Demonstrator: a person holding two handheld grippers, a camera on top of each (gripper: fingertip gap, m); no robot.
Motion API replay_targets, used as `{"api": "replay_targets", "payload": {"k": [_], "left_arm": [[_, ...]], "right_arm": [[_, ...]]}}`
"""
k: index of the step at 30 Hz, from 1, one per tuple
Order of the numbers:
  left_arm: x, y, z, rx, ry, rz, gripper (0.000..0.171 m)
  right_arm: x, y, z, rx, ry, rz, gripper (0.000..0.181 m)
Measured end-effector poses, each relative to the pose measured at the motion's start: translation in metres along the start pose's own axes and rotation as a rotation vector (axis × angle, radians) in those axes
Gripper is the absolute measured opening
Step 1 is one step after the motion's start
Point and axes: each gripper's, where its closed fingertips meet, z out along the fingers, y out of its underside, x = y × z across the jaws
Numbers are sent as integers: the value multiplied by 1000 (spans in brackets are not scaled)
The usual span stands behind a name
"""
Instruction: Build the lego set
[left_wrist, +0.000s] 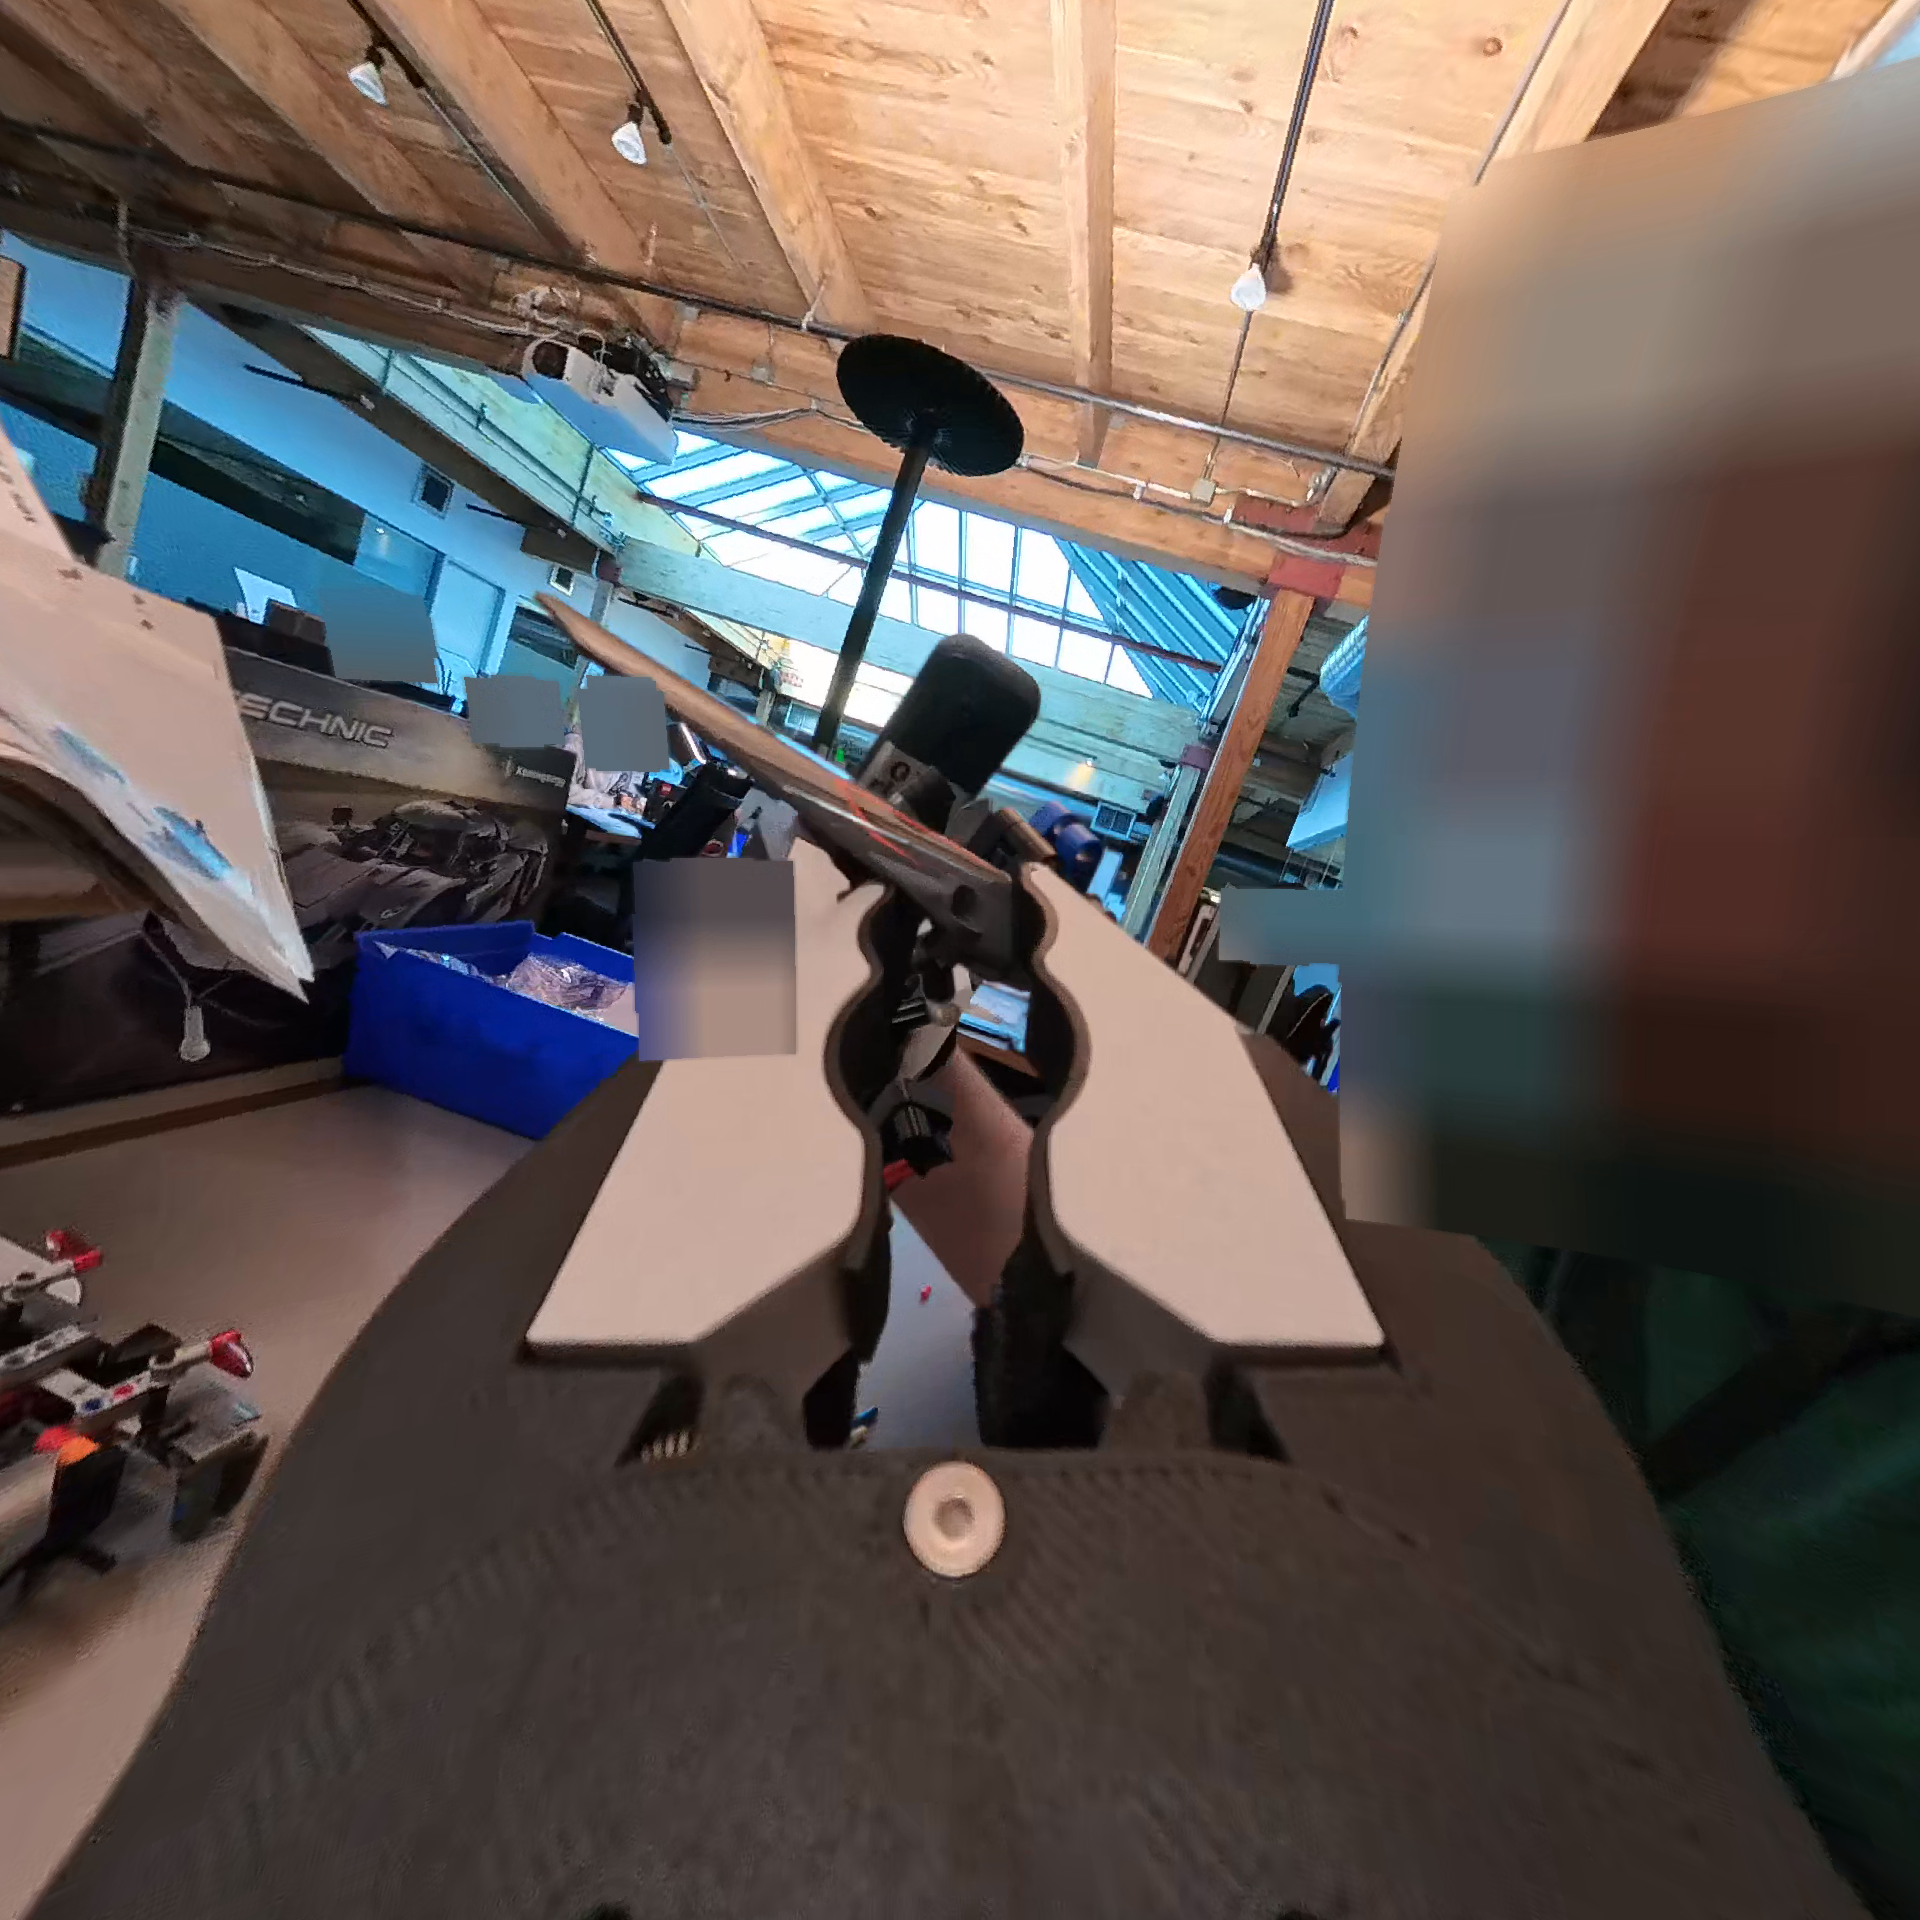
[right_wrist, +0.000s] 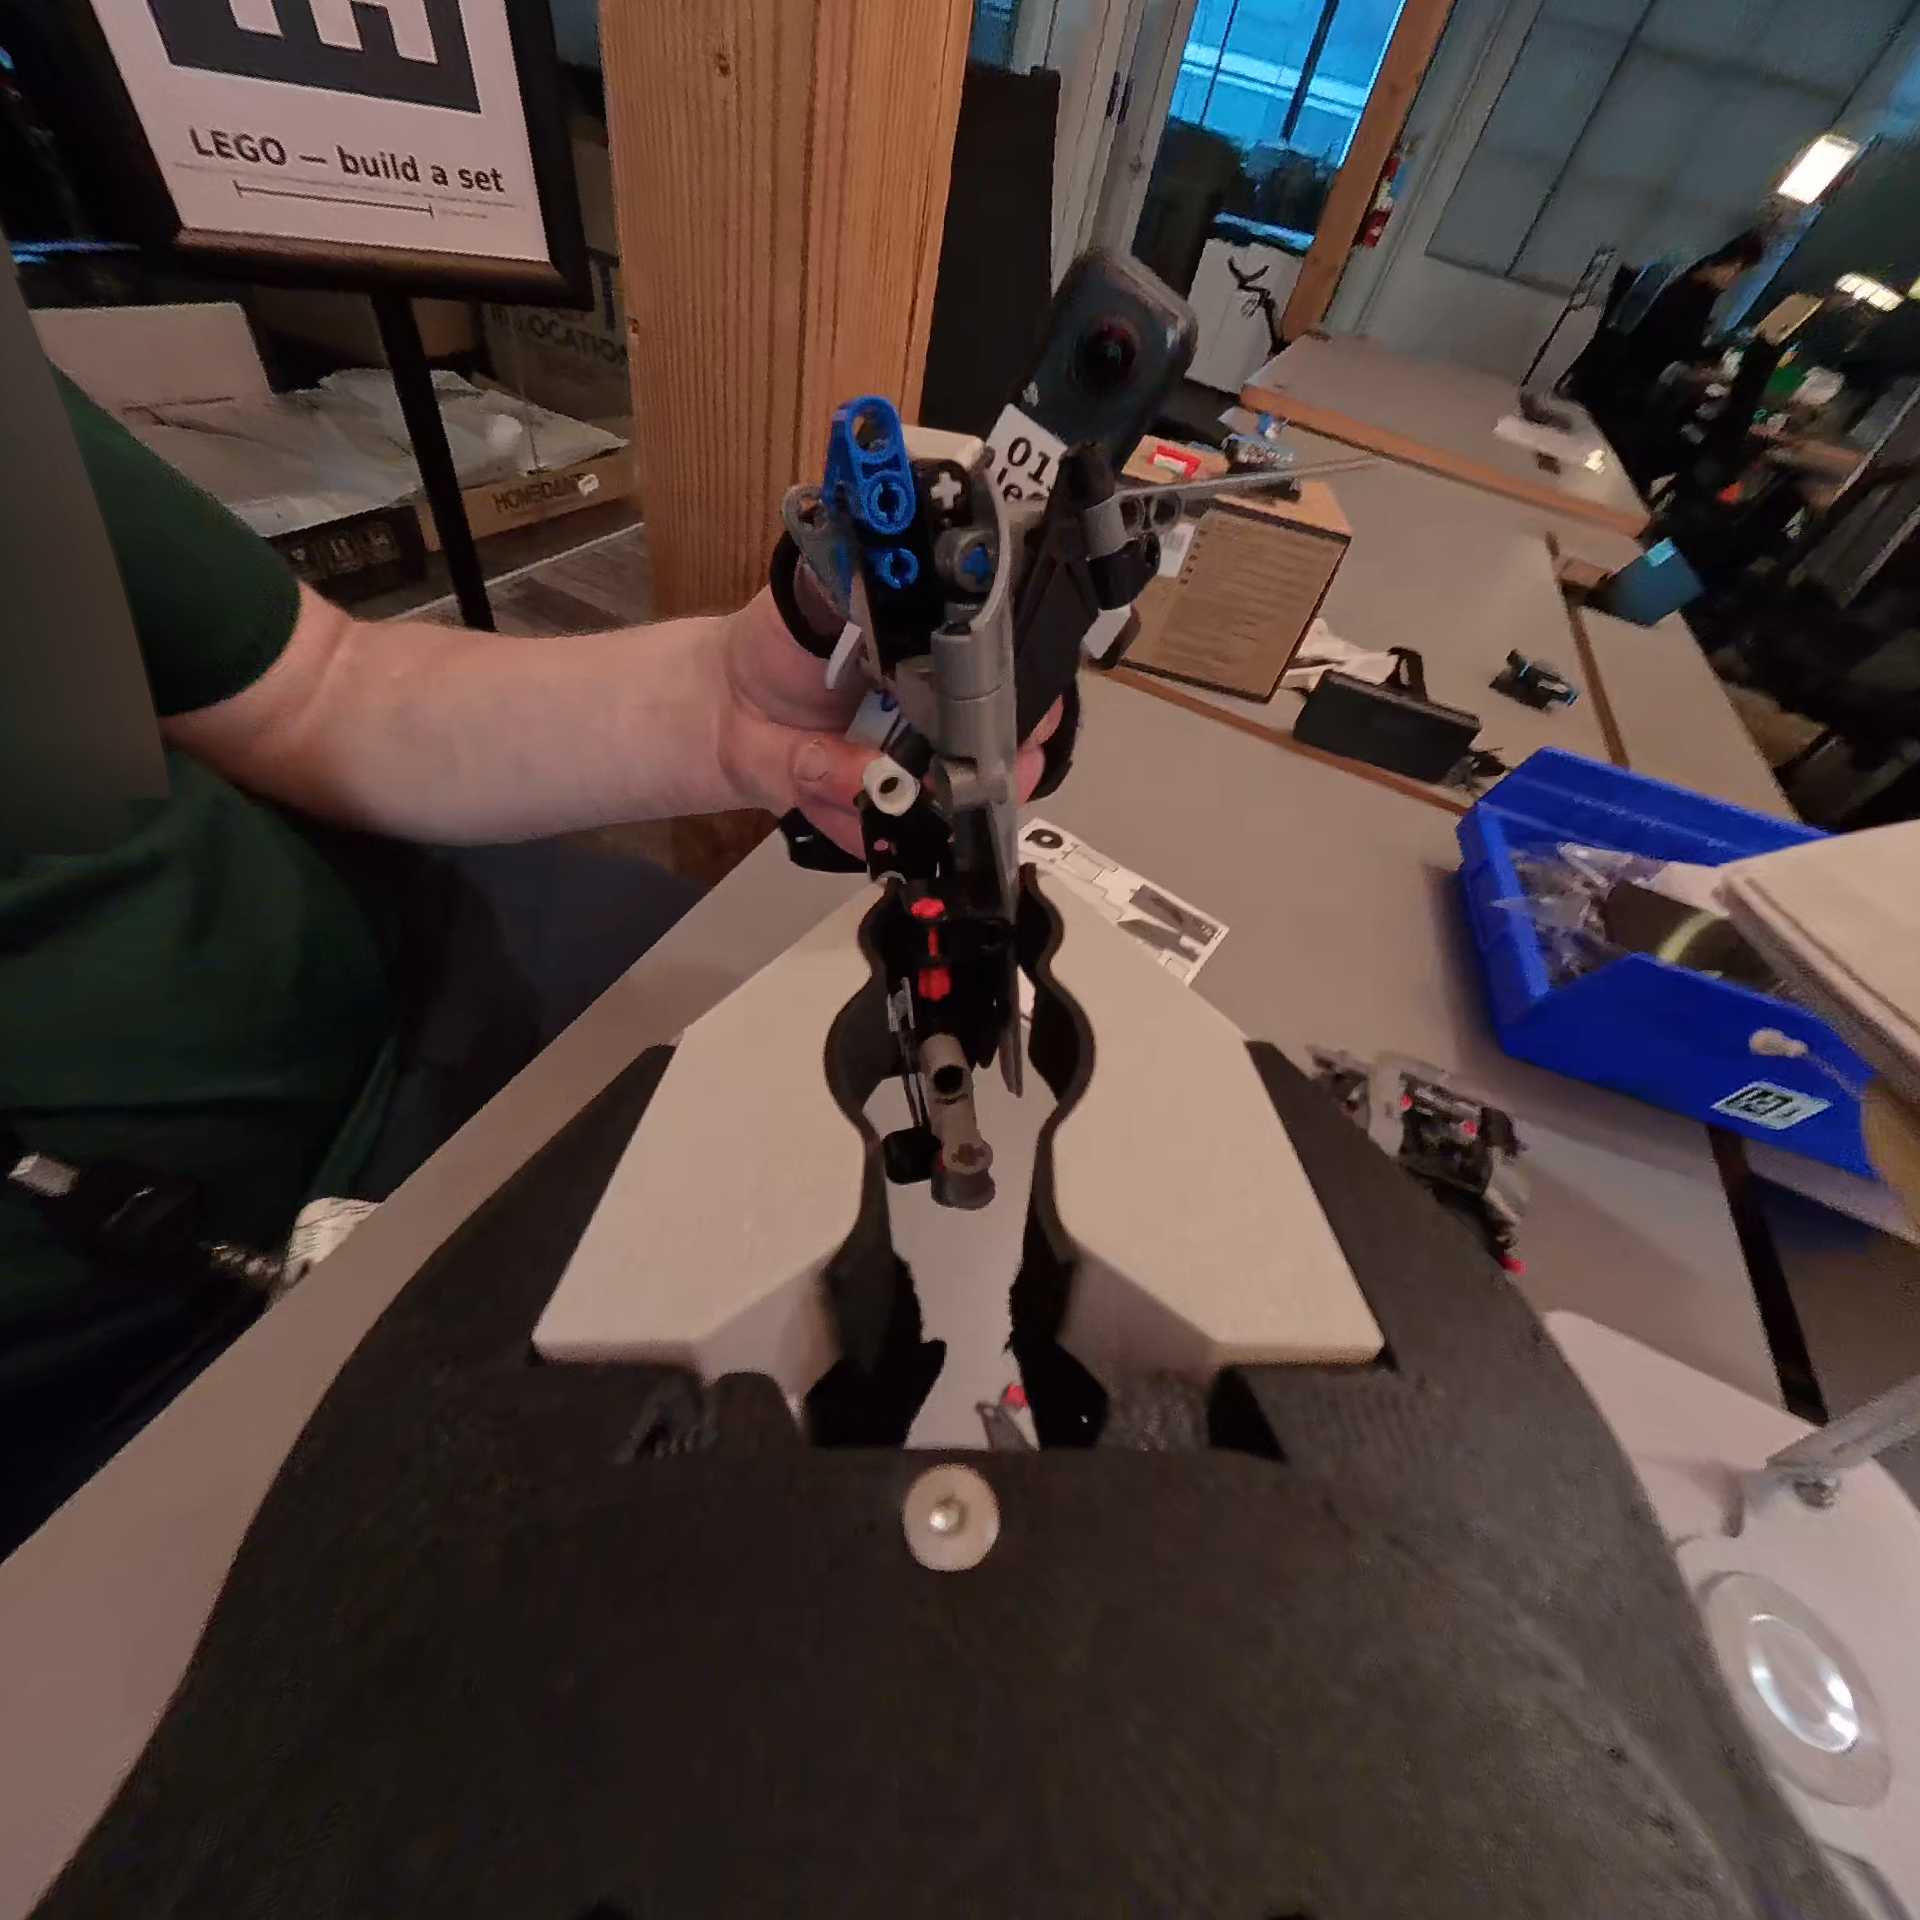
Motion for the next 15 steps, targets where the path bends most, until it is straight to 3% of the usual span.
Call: {"api": "replay_targets", "payload": {"k": [7, 15], "left_arm": [[-8, 4, 27, -39, 26, 54, 17], [-4, 11, 37, -86, 46, 125, 11]], "right_arm": [[3, 9, -21, -69, -4, 57, 20], [13, 19, -19, -91, 39, 58, 21]]}}
